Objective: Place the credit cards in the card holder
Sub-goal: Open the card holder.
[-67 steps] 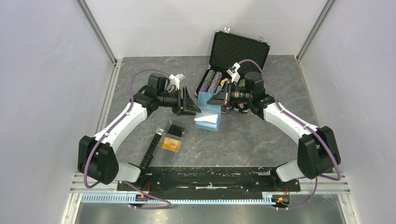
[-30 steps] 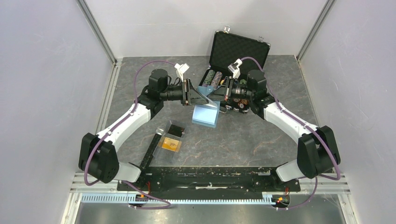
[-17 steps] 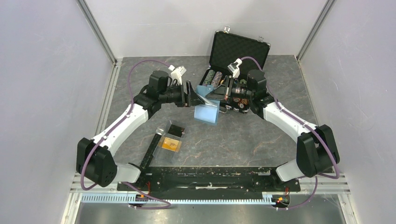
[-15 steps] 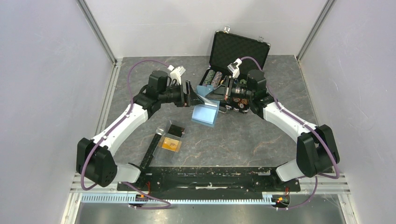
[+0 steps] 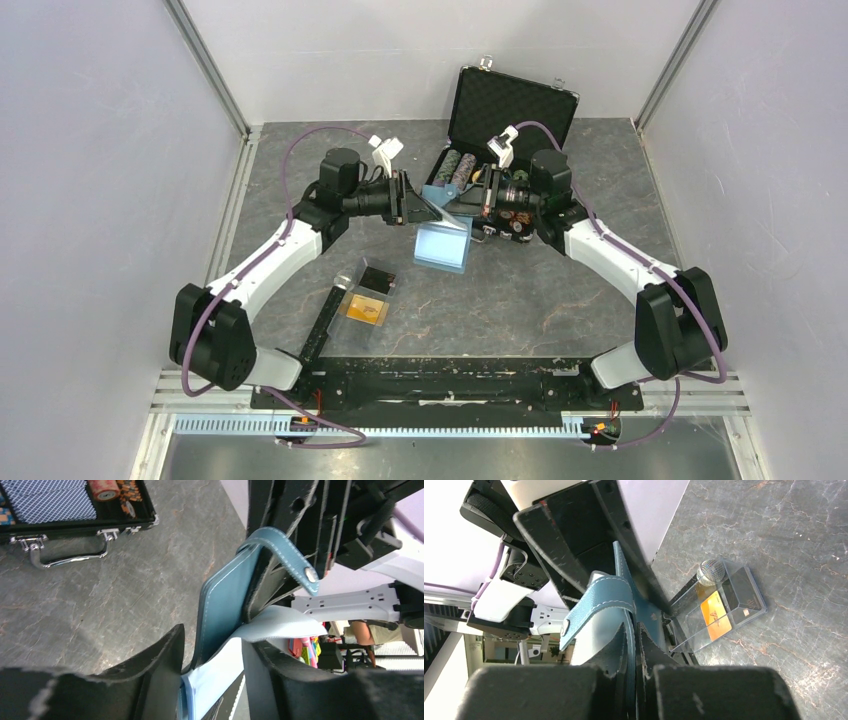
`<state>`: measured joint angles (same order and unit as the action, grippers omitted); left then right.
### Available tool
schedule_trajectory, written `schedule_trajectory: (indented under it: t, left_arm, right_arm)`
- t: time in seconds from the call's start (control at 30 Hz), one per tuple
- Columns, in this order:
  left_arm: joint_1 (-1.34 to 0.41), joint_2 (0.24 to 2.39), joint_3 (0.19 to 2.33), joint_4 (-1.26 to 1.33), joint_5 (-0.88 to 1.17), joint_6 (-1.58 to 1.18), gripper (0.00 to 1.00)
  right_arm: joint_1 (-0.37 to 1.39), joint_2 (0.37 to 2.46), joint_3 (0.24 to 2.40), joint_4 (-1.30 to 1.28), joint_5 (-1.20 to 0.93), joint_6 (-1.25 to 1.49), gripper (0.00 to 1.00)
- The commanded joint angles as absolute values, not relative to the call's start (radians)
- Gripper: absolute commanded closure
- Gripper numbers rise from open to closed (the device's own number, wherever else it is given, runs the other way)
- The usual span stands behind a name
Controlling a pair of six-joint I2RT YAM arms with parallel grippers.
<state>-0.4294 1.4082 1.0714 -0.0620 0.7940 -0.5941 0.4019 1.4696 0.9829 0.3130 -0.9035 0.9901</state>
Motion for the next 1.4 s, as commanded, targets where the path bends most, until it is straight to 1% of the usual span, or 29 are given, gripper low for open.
schedule_trajectory:
  t: [0.0,0.07,0.1,0.17,0.2,0.27,0.37,0.5,0.63,0.87,1.1,1.17,1.27,1.37]
  left_arm:
    - [-0.427,1.415,1.069,0.083,0.84,-0.671,0.61]
    - [-0.425,1.415,1.068,0.086,0.842,-0.676,0.74]
    - [-0.426,1.415,1.065,0.086,0.844,-0.678,0.8]
    - [-0.421,1.412,1.059,0.086,0.841,-0.685,0.93]
    - [-0.419,1.409,1.053,0.086,0.836,-0.692,0.97]
    - [-0.41,1.399,1.041,0.086,0.823,-0.703,0.98]
    - [-0.397,1.384,1.029,0.069,0.821,-0.71,0.98]
    - [-0.382,1.376,1.034,0.008,0.827,-0.699,0.98]
    - [-0.382,1.392,1.067,-0.082,0.846,-0.682,0.98]
    - [-0.382,1.413,1.119,-0.187,0.876,-0.653,0.98]
    - [-0.394,1.425,1.142,-0.193,0.94,-0.652,0.98]
    - [-0.403,1.43,1.148,-0.193,0.971,-0.643,0.98]
    - [-0.418,1.433,1.152,-0.193,1.016,-0.627,0.98]
    - [-0.426,1.428,1.15,-0.192,1.031,-0.627,0.98]
  right_arm:
    - [0.41,1.471,0.96,0.331,-0.956,0.969,1.0]
    - [0.41,1.471,0.954,0.332,-0.956,0.963,0.99]
    - [0.41,1.47,0.952,0.331,-0.956,0.957,0.96]
    - [0.408,1.468,0.953,0.33,-0.954,0.945,0.81]
    - [0.407,1.465,0.955,0.329,-0.953,0.935,0.74]
    - [0.393,1.453,0.959,0.3,-0.943,0.9,0.56]
    - [0.352,1.428,0.97,0.212,-0.928,0.814,0.38]
    - [0.295,1.392,0.995,0.092,-0.919,0.685,0.22]
    - [0.295,1.387,1.031,0.005,-0.937,0.562,0.13]
    - [0.311,1.39,1.049,0.003,-0.982,0.481,0.07]
    - [0.369,1.45,1.152,-0.208,-0.895,0.319,0.04]
    - [0.379,1.466,1.163,-0.226,-0.87,0.305,0.04]
    - [0.382,1.492,1.183,-0.229,-0.889,0.291,0.1]
    - [0.382,1.518,1.209,-0.246,-0.936,0.261,0.25]
